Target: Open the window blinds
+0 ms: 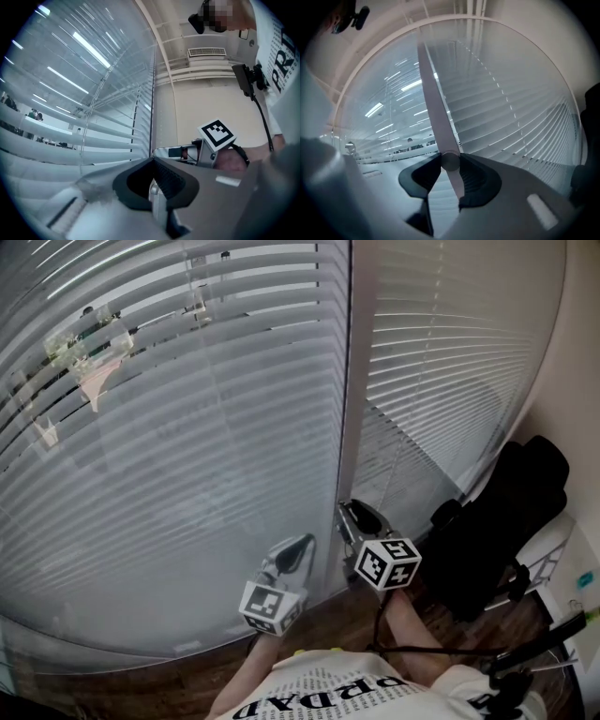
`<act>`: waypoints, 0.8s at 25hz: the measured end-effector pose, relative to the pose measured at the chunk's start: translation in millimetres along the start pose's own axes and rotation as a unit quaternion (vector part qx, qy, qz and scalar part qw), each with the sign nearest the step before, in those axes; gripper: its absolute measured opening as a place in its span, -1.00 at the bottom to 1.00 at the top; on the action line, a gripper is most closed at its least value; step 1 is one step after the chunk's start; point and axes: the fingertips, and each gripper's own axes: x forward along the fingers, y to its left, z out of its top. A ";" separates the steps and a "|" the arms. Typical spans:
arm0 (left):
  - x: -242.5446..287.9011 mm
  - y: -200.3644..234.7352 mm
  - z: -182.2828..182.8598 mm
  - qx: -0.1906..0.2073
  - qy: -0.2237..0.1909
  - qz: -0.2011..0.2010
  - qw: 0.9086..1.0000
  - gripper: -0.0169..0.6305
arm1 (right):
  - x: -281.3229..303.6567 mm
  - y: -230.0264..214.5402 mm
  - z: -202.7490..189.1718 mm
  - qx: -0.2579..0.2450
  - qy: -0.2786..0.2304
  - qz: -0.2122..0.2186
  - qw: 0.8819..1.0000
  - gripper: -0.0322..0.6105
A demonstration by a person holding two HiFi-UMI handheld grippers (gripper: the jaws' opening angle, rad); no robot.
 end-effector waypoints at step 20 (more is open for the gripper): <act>-0.7 1.8 4.6 -0.010 -0.002 0.000 1.000 -0.97 | 0.3 12.8 0.5 -0.377 0.069 -0.036 0.923 -0.41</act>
